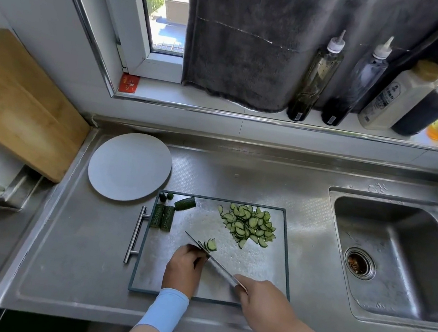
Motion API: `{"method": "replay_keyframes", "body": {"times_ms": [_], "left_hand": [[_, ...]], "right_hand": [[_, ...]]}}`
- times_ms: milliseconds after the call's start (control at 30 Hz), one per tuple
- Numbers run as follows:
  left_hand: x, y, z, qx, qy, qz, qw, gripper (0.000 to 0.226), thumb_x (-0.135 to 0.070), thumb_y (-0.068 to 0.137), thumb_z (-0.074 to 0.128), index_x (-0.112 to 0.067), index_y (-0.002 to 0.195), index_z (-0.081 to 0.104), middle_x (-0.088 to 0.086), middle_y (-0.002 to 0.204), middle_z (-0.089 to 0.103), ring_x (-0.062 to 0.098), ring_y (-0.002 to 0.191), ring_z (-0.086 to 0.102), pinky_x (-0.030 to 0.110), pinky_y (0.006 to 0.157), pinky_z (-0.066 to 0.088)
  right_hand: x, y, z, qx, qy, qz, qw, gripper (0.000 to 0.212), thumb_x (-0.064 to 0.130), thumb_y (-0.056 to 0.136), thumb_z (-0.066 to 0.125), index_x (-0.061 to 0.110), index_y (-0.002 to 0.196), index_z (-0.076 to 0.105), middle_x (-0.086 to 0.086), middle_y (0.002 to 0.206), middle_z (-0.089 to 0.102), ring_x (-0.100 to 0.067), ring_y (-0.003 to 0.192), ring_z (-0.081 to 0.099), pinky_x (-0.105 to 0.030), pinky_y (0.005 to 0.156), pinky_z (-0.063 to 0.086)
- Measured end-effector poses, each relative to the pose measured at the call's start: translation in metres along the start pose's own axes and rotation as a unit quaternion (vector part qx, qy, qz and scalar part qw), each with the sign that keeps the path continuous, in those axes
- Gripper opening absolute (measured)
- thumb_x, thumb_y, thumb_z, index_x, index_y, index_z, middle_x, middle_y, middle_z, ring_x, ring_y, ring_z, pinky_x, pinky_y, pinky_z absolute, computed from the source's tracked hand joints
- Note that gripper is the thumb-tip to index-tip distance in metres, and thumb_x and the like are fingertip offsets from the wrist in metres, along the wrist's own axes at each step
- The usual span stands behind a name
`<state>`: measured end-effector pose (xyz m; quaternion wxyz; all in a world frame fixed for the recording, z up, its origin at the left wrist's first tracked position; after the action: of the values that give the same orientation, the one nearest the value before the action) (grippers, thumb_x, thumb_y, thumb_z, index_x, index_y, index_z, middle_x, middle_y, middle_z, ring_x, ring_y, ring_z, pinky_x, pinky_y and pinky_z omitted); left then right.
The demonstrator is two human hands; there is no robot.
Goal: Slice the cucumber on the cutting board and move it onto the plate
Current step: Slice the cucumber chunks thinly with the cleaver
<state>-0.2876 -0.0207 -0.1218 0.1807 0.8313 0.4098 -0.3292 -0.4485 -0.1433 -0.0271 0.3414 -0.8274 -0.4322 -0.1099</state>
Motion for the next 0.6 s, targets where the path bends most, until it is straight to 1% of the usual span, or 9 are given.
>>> {"method": "replay_keyframes", "body": {"times_ms": [133, 200, 267, 333, 400, 467, 600], "left_hand": [[0.0, 0.0, 0.0, -0.006, -0.002, 0.013, 1.0, 0.014, -0.006, 0.072, 0.08, -0.017, 0.079, 0.075, -0.002, 0.084, 0.066, 0.017, 0.076, 0.062, 0.01, 0.072, 0.039], [0.0, 0.0, 0.001, -0.009, 0.0, 0.022, 1.0, 0.016, -0.003, 0.07, 0.081, -0.015, 0.077, 0.075, -0.002, 0.083, 0.067, 0.017, 0.076, 0.063, 0.01, 0.072, 0.04], [0.0, 0.001, 0.002, -0.01, -0.003, 0.028, 1.0, 0.017, -0.001, 0.068, 0.081, -0.014, 0.077, 0.074, -0.002, 0.081, 0.066, 0.015, 0.075, 0.062, 0.009, 0.072, 0.04], [0.001, 0.0, 0.002, -0.013, -0.001, 0.033, 0.999, 0.017, -0.001, 0.069, 0.08, -0.014, 0.078, 0.074, -0.002, 0.081, 0.065, 0.016, 0.075, 0.062, 0.012, 0.071, 0.042], [0.001, -0.001, 0.001, -0.016, 0.003, 0.039, 0.999, 0.017, 0.0, 0.07, 0.079, -0.014, 0.079, 0.074, -0.002, 0.082, 0.066, 0.017, 0.077, 0.062, 0.014, 0.072, 0.043], [0.001, -0.002, 0.001, -0.017, 0.003, 0.046, 0.999, 0.017, 0.001, 0.07, 0.078, -0.013, 0.08, 0.075, -0.001, 0.084, 0.066, 0.018, 0.08, 0.062, 0.014, 0.074, 0.043], [0.002, -0.002, 0.002, -0.015, 0.003, 0.045, 0.999, 0.018, 0.0, 0.069, 0.08, -0.013, 0.081, 0.076, 0.0, 0.085, 0.066, 0.018, 0.083, 0.06, 0.016, 0.075, 0.043]], "right_hand": [[0.006, 0.008, 0.003, 0.01, 0.021, 0.018, 1.0, 0.022, 0.025, 0.103, 0.038, 0.024, 0.089, 0.055, 0.004, 0.067, 0.054, -0.012, 0.056, 0.042, -0.026, 0.055, 0.033], [0.012, 0.015, 0.004, 0.02, 0.019, 0.025, 0.999, 0.027, 0.022, 0.102, 0.038, 0.03, 0.08, 0.051, 0.007, 0.063, 0.049, -0.011, 0.056, 0.041, -0.024, 0.053, 0.032], [0.016, 0.023, 0.005, 0.026, 0.021, 0.027, 0.999, 0.033, 0.02, 0.1, 0.038, 0.033, 0.071, 0.044, 0.007, 0.062, 0.048, -0.011, 0.058, 0.042, -0.024, 0.051, 0.031], [0.02, 0.029, 0.005, 0.024, 0.028, 0.028, 0.999, 0.03, 0.02, 0.1, 0.038, 0.032, 0.074, 0.047, 0.008, 0.065, 0.05, -0.016, 0.062, 0.046, -0.028, 0.054, 0.034], [0.024, 0.032, 0.005, 0.021, 0.029, 0.026, 0.999, 0.024, 0.021, 0.099, 0.038, 0.031, 0.085, 0.055, 0.007, 0.071, 0.054, -0.02, 0.07, 0.05, -0.03, 0.062, 0.037], [0.024, 0.032, 0.006, 0.017, 0.029, 0.024, 0.999, 0.024, 0.021, 0.1, 0.038, 0.028, 0.095, 0.06, 0.006, 0.076, 0.057, -0.02, 0.074, 0.052, -0.03, 0.065, 0.04], [0.023, 0.028, 0.01, 0.005, 0.017, 0.007, 1.0, 0.02, 0.022, 0.1, 0.037, 0.028, 0.095, 0.056, 0.003, 0.078, 0.057, -0.023, 0.073, 0.051, -0.033, 0.065, 0.041]]}}
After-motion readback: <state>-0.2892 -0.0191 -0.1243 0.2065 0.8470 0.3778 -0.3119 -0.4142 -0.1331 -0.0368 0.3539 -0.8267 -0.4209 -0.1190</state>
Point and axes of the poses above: each hand's wrist, its own y-axis towards the middle knuckle, its own z-axis out of the palm, x = y × z, the point moved 1 cm from there along y, towards the middle knuckle
